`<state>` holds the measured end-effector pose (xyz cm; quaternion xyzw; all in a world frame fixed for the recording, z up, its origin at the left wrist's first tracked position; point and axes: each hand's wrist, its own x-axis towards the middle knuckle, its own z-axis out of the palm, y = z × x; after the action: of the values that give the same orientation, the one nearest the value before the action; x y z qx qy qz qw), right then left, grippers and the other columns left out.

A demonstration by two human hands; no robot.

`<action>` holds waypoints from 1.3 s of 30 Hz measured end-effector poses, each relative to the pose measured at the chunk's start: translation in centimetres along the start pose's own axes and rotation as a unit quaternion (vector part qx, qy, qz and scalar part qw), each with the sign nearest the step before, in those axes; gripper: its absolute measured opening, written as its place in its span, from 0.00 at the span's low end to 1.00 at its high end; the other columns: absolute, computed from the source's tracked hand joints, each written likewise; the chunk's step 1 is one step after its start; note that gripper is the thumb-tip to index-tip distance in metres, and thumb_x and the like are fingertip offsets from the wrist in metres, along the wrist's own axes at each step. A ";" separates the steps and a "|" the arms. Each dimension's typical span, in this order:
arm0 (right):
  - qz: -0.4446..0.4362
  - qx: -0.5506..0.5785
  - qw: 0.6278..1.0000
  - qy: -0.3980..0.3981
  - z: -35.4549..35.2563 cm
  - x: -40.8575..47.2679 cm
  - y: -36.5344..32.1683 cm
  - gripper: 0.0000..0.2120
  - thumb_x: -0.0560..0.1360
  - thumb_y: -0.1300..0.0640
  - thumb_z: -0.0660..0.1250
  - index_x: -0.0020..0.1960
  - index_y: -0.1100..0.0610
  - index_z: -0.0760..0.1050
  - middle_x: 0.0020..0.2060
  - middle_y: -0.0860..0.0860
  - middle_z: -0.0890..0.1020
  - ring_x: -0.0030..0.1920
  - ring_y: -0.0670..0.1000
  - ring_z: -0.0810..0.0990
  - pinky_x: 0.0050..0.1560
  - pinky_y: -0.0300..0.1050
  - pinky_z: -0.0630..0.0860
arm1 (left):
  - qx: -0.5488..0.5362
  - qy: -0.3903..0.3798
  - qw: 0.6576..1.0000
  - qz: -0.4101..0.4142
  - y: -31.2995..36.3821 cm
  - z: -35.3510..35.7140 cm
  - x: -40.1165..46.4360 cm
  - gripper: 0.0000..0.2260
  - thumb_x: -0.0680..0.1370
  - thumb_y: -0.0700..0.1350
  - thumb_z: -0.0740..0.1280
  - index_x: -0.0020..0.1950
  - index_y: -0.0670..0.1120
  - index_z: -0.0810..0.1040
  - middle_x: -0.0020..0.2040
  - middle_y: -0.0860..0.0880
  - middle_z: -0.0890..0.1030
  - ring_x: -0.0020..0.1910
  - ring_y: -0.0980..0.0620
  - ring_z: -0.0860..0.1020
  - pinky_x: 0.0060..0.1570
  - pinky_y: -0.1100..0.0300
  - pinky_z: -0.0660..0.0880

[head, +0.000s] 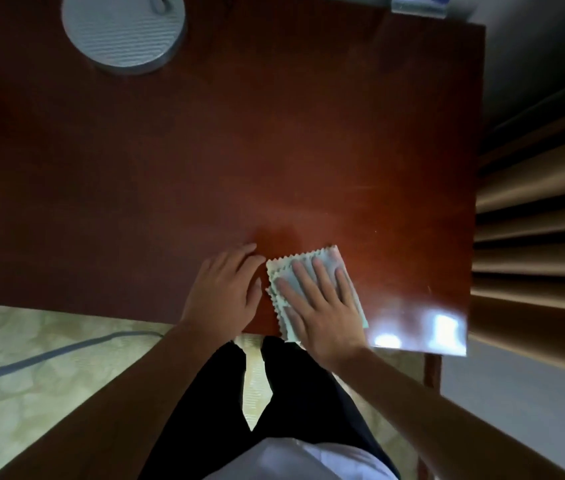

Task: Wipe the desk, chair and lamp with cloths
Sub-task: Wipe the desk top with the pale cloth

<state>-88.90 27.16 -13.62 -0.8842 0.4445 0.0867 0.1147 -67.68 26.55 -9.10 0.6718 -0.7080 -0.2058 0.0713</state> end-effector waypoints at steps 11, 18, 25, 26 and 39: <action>-0.016 -0.045 0.999 -0.027 -0.2 2.0 -2.3 0.26 0.84 0.44 0.44 0.81 0.48 0.53 0.80 0.53 0.55 0.80 0.61 0.51 0.76 0.63 0.52 | 0.002 -0.009 1.000 -0.028 -3.0 -2.6 -1.4 0.15 0.76 0.45 0.68 0.63 0.44 0.79 0.66 0.46 0.77 0.63 0.44 0.76 0.59 0.48 0.72; -0.005 -0.038 0.998 -0.051 -1.0 7.2 -8.5 0.27 0.83 0.44 0.43 0.81 0.51 0.54 0.80 0.56 0.55 0.79 0.63 0.51 0.75 0.67 0.55 | -0.033 0.021 0.997 -0.063 -10.1 -5.5 -2.0 0.16 0.76 0.45 0.68 0.63 0.44 0.79 0.65 0.45 0.78 0.65 0.45 0.75 0.60 0.48 0.73; 0.049 -0.024 0.998 -0.040 -4.1 19.2 -16.7 0.26 0.84 0.46 0.42 0.80 0.50 0.56 0.79 0.55 0.59 0.79 0.62 0.54 0.76 0.65 0.54 | -0.039 0.049 0.996 -0.056 -20.8 -9.1 -1.8 0.15 0.74 0.43 0.72 0.60 0.45 0.81 0.62 0.46 0.80 0.62 0.46 0.78 0.58 0.49 0.74; 0.061 -0.023 0.997 -0.031 -4.7 21.6 -17.3 0.26 0.83 0.46 0.42 0.80 0.49 0.55 0.79 0.54 0.58 0.79 0.61 0.53 0.77 0.64 0.53 | -0.040 0.051 0.996 -0.056 -22.5 -9.7 -1.6 0.15 0.74 0.43 0.71 0.60 0.45 0.81 0.63 0.47 0.80 0.63 0.46 0.77 0.59 0.50 0.73; -0.057 -0.027 0.998 -0.024 -6.8 42.9 -34.2 0.26 0.83 0.45 0.39 0.81 0.46 0.47 0.81 0.51 0.50 0.80 0.58 0.44 0.78 0.62 0.42 | -0.043 0.118 0.975 -0.185 -40.7 -16.2 -0.3 0.15 0.78 0.43 0.66 0.65 0.46 0.77 0.66 0.48 0.77 0.65 0.46 0.74 0.61 0.49 0.70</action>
<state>-35.68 12.15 -13.76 -0.9083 0.3883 0.1132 0.1063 -24.04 23.12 -10.15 0.8071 -0.5484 -0.1651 0.1437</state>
